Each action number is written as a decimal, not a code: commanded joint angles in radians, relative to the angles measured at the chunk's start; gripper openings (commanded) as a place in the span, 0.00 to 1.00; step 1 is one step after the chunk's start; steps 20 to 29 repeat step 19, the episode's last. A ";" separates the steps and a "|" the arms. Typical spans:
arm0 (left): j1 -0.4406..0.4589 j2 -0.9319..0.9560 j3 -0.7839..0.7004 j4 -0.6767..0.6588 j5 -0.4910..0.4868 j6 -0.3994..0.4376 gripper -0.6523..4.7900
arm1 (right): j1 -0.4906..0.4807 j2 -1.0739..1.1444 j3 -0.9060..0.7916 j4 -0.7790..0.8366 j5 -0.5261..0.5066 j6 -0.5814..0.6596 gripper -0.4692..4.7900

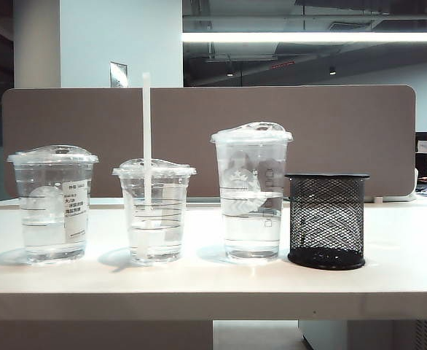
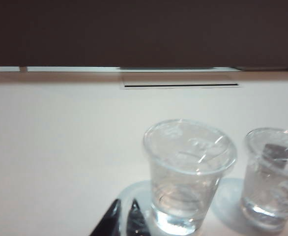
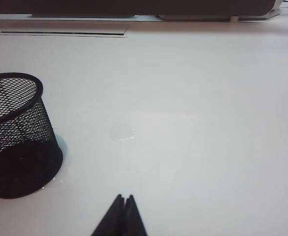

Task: Pick up the straw and insert it into the small coffee cup.

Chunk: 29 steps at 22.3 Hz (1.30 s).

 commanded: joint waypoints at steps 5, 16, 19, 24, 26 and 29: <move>0.000 0.003 -0.070 -0.023 -0.010 0.014 0.16 | 0.001 -0.002 -0.007 0.014 0.005 0.004 0.09; 0.023 0.003 -0.093 -0.045 -0.008 -0.005 0.16 | 0.001 -0.002 -0.007 0.013 0.005 0.004 0.09; 0.029 0.003 -0.093 -0.045 -0.011 -0.005 0.16 | 0.001 -0.002 -0.007 0.013 0.005 0.004 0.09; 0.029 0.003 -0.093 -0.045 -0.011 -0.005 0.16 | 0.001 -0.002 -0.007 0.013 0.005 0.004 0.09; 0.029 0.003 -0.093 -0.045 -0.011 -0.005 0.16 | 0.001 -0.002 -0.007 0.013 0.005 0.004 0.09; 0.029 0.003 -0.093 -0.045 -0.011 -0.005 0.16 | 0.001 -0.002 -0.007 0.013 0.005 0.004 0.09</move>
